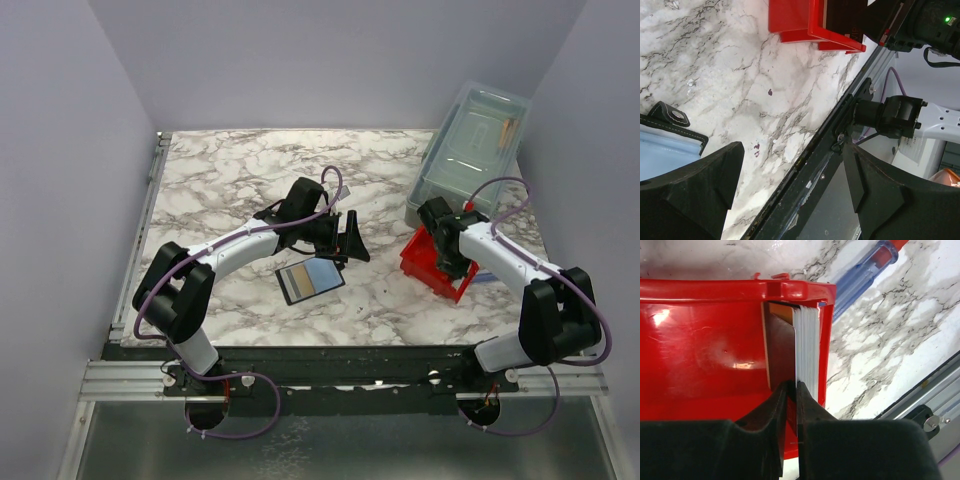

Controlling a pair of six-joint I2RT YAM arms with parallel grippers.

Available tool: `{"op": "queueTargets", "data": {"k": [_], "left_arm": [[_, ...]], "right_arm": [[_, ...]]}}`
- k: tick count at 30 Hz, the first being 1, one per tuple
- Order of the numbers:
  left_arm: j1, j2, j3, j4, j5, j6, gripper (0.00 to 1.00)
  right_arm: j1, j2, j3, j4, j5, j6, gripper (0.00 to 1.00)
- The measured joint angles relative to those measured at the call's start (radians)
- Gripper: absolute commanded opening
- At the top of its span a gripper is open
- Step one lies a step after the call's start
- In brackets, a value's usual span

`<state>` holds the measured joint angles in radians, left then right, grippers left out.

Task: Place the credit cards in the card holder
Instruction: Pick up the credit card from the storage box.

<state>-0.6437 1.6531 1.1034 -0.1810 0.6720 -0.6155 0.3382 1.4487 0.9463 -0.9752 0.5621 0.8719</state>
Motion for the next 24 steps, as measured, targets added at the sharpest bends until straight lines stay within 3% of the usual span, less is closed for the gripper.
{"op": "queueTargets", "data": {"k": [6, 14, 19, 24], "left_arm": [[0.000, 0.000, 0.000, 0.000, 0.001, 0.000, 0.87], [0.000, 0.000, 0.000, 0.000, 0.001, 0.000, 0.87], [0.000, 0.000, -0.001, 0.000, 0.000, 0.000, 0.87], [0.000, 0.000, -0.009, -0.008, -0.023, 0.001, 0.87]], "right_arm": [[0.000, -0.001, 0.000, 0.002, 0.000, -0.001, 0.00], [0.000, -0.019, 0.003, 0.003, 0.002, -0.001, 0.00], [0.000, -0.141, 0.002, 0.053, 0.002, -0.048, 0.00], [0.000, -0.308, 0.002, 0.178, -0.027, -0.201, 0.00]]}}
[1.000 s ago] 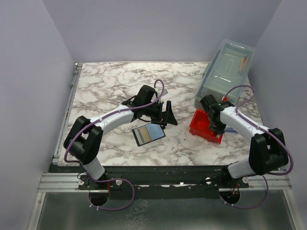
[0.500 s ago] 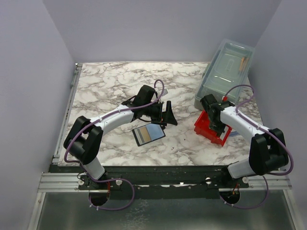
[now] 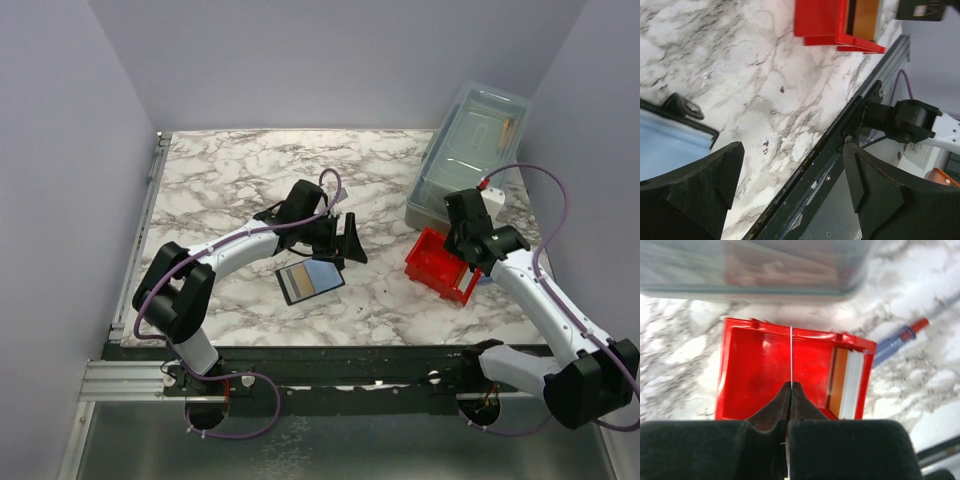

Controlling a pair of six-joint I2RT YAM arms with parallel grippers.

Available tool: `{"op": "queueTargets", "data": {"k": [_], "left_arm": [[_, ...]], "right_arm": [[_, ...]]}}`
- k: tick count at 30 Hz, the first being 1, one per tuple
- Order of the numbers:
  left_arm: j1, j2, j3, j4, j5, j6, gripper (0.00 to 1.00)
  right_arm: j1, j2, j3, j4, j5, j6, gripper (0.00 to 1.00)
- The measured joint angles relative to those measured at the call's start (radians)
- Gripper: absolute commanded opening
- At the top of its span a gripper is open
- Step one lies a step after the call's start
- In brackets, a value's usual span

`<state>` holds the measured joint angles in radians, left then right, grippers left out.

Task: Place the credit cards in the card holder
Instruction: Pick up the credit card from the storage box, then insert the credit card into the card holder.

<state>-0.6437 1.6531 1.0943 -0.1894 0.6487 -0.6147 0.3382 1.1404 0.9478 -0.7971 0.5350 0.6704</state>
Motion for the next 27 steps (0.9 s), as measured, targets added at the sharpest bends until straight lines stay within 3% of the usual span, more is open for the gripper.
{"op": "queueTargets", "data": {"k": [3, 8, 9, 12, 15, 20, 27], "left_arm": [[0.001, -0.008, -0.007, -0.050, -0.058, 0.009, 0.86], [0.050, -0.098, -0.067, -0.179, -0.192, 0.017, 0.83], [0.191, -0.235, -0.155, -0.272, -0.301, -0.010, 0.83], [0.268, -0.287, -0.209, -0.273, -0.323, -0.042, 0.83], [0.374, -0.338, -0.291, -0.315, -0.351, -0.087, 0.81], [0.420, -0.279, -0.344, -0.336, -0.357, -0.123, 0.75], [0.422, -0.211, -0.358, -0.314, -0.339, -0.144, 0.73]], "right_arm": [[0.000, -0.043, 0.008, 0.064, -0.067, -0.106, 0.00], [-0.001, -0.032, 0.060, 0.190, -0.322, -0.233, 0.00], [0.009, 0.019, 0.089, 0.290, -0.518, -0.263, 0.00], [0.062, 0.090, 0.118, 0.325, -0.615, -0.262, 0.00], [0.193, 0.276, 0.214, 0.451, -0.775, -0.263, 0.00], [0.307, 0.506, 0.250, 0.559, -0.987, -0.233, 0.00], [0.306, 0.638, 0.245, 0.644, -1.125, -0.166, 0.00]]}}
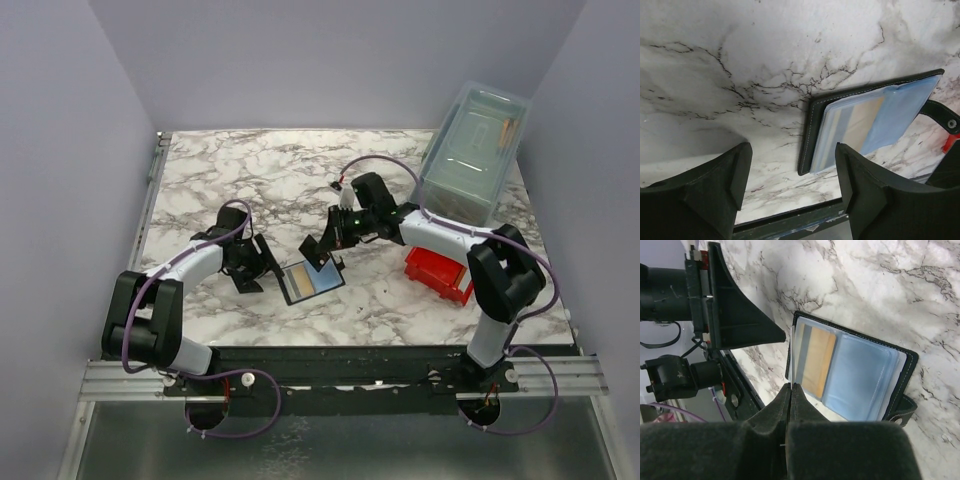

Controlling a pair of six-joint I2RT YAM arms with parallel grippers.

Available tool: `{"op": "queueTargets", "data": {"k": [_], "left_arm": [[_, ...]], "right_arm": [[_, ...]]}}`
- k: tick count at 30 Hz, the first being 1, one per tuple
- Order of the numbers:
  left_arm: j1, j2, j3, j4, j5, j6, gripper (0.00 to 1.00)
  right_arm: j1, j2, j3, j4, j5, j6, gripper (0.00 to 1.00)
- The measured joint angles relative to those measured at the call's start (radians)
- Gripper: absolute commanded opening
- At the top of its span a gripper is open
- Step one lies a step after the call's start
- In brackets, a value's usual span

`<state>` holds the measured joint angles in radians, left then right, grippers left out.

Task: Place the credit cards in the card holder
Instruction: Insert the credit card into the card holder.

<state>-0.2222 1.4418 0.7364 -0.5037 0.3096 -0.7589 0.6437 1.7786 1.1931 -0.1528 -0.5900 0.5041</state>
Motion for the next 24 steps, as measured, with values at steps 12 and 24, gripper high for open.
{"op": "queueTargets", "data": {"k": [12, 24], "left_arm": [[-0.018, 0.017, -0.034, 0.109, 0.045, -0.055, 0.61], [-0.031, 0.027, -0.048, 0.157, 0.057, -0.073, 0.54]], "right_arm": [[-0.002, 0.062, -0.083, 0.065, -0.038, 0.042, 0.00], [-0.002, 0.115, -0.119, 0.118, -0.067, 0.053, 0.00]]}}
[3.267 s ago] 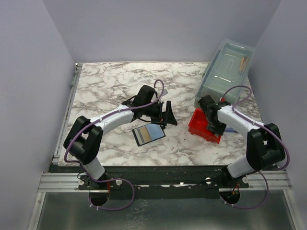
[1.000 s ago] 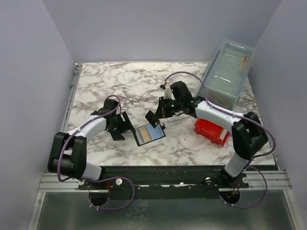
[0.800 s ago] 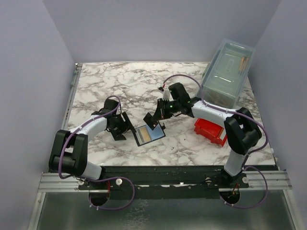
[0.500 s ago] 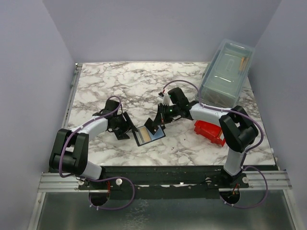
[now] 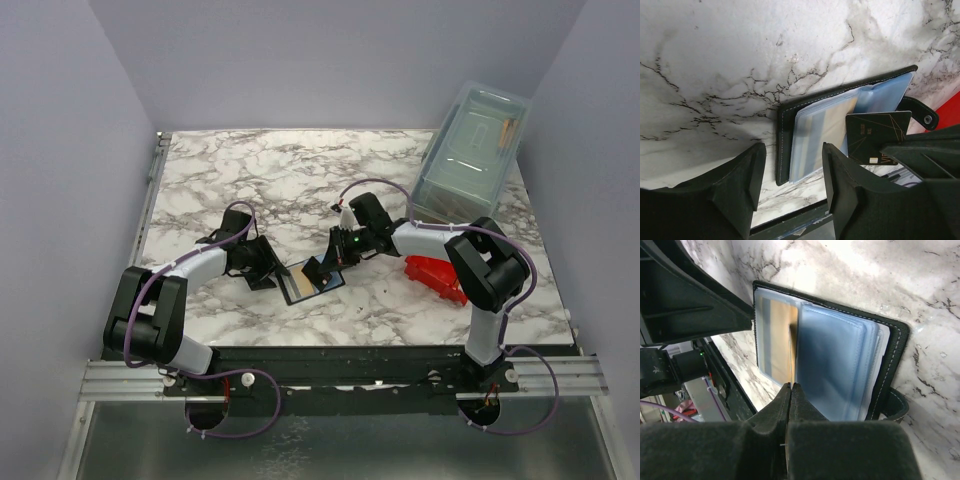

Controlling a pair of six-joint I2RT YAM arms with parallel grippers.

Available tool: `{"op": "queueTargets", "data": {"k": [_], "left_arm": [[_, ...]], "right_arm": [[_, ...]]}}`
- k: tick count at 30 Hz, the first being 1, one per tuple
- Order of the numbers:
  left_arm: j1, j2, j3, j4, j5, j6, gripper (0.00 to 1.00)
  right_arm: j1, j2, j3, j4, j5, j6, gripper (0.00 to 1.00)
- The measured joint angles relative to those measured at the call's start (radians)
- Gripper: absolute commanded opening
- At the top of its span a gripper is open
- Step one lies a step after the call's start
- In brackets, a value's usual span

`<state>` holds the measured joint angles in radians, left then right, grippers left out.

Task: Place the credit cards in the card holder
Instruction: Insert the credit card into the card holder.

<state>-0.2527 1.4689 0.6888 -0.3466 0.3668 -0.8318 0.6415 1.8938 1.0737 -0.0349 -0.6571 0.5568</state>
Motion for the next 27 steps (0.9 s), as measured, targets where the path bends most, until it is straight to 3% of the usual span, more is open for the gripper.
{"op": "queueTargets", "data": {"k": [27], "left_arm": [[-0.004, 0.013, -0.009, 0.036, 0.021, -0.001, 0.51]], "right_arm": [[0.000, -0.009, -0.046, 0.011, 0.026, 0.004, 0.00]]}}
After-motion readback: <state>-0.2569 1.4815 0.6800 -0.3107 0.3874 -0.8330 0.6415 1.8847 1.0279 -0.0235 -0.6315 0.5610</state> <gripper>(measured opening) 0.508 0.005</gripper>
